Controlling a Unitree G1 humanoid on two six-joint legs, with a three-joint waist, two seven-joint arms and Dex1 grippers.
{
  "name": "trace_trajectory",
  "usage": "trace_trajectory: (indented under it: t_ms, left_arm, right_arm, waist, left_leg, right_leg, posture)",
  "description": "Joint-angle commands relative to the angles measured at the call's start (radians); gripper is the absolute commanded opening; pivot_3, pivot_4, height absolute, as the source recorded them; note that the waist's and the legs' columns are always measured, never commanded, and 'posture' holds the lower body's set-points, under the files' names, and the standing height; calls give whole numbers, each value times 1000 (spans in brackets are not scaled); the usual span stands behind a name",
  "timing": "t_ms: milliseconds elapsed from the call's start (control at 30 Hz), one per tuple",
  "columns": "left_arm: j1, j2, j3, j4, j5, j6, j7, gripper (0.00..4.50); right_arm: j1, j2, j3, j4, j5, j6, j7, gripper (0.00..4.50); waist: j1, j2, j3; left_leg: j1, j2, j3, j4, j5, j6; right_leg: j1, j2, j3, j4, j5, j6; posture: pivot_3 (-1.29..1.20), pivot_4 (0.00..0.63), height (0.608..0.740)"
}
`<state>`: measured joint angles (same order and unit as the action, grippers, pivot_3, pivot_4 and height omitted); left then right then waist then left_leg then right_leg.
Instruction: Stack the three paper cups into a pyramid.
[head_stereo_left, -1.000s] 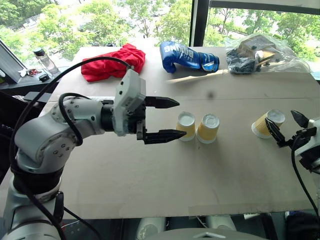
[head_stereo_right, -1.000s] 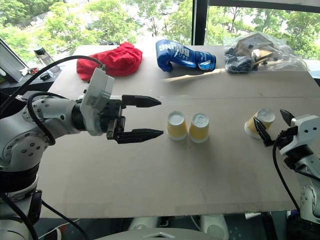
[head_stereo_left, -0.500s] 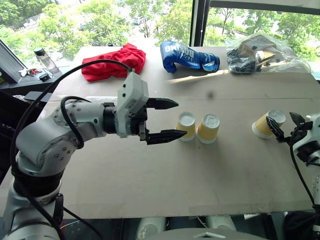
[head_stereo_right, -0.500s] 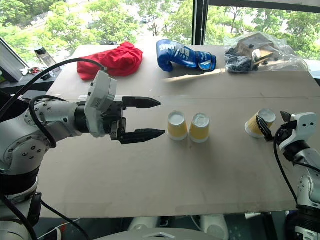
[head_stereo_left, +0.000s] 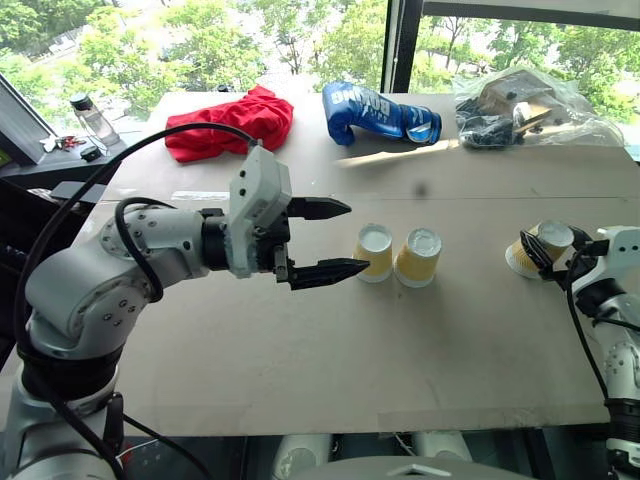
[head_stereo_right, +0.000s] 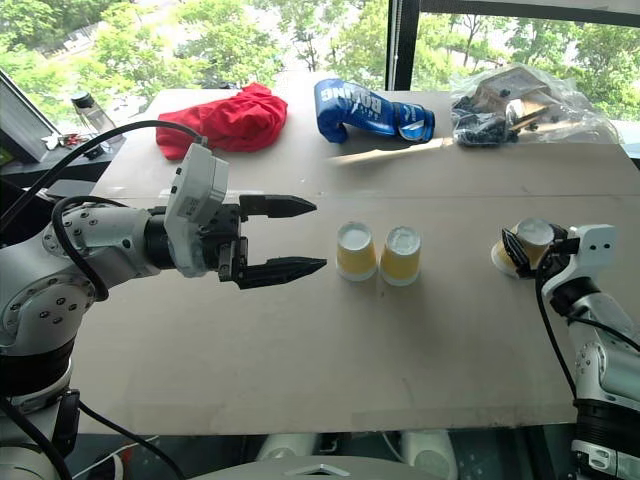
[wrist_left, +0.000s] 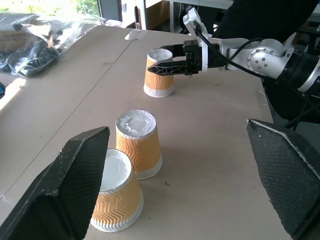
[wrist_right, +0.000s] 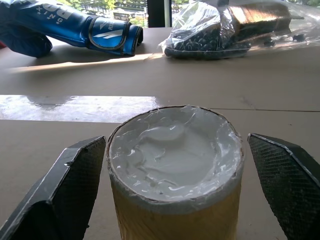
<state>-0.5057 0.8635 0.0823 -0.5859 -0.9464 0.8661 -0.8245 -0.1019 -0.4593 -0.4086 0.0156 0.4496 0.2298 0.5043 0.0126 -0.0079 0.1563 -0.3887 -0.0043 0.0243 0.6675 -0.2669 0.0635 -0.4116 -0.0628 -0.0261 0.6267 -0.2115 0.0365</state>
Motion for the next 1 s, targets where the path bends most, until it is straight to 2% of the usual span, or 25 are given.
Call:
trace_trajectory:
  t_ms: [33, 133, 233, 267, 533, 767, 1000]
  left_arm:
    - [-9, 8, 33, -24, -9, -16, -3, 4500]
    - [-17, 6, 32, -18, -9, -16, -3, 4500]
    - [-19, 6, 30, -16, -7, -17, -4, 4500]
    - [-19, 6, 30, -16, -7, -17, -4, 4500]
    - [18, 20, 58, -12, -11, -17, -16, 4500]
    - [67, 28, 106, -26, -20, -16, 5, 4500]
    - [161, 60, 206, -78, -56, 1, 40, 4500]
  right_arm:
    - [-7, 3, -10, -31, 11, -14, -8, 4483]
    - [-8, 6, -7, -27, 9, -20, -6, 3755]
    - [-9, 6, -6, -25, 5, -25, -4, 2330]
    - [-9, 6, -6, -25, 5, -25, -4, 2195]
    - [-82, -20, 16, -93, 57, 53, 15, 2195]
    - [-283, -81, 159, -279, 185, 281, 85, 2195]
    - [-438, -96, 267, -359, 344, 502, 151, 2195]
  waist:
    - [0, 0, 0]
    - [0, 0, 0]
    - [0, 0, 0]
    - [0, 0, 0]
    - [-5, 0, 0]
    - [-18, 2, 1]
    - [-11, 1, 2]
  left_leg:
    - [0, 0, 0, 0, 0, 0]
    - [0, 0, 0, 0, 0, 0]
    - [0, 0, 0, 0, 0, 0]
    - [0, 0, 0, 0, 0, 0]
    - [0, 0, 0, 0, 0, 0]
    - [1, 0, -1, 0, 0, 0]
    - [-3, 0, -3, 0, 0, 0]
  right_leg:
    - [0, 0, 0, 0, 0, 0]
    - [0, 0, 0, 0, 0, 0]
    - [0, 0, 0, 0, 0, 0]
    - [0, 0, 0, 0, 0, 0]
    - [0, 0, 0, 0, 0, 0]
    - [0, 0, 0, 1, 1, 2]
    - [-2, -1, -4, 0, 1, 2]
  posture:
    - [0, 150, 740]
    - [0, 150, 740]
    - [0, 150, 740]
    - [0, 150, 740]
    - [0, 150, 740]
    - [0, 150, 740]
    - [0, 150, 740]
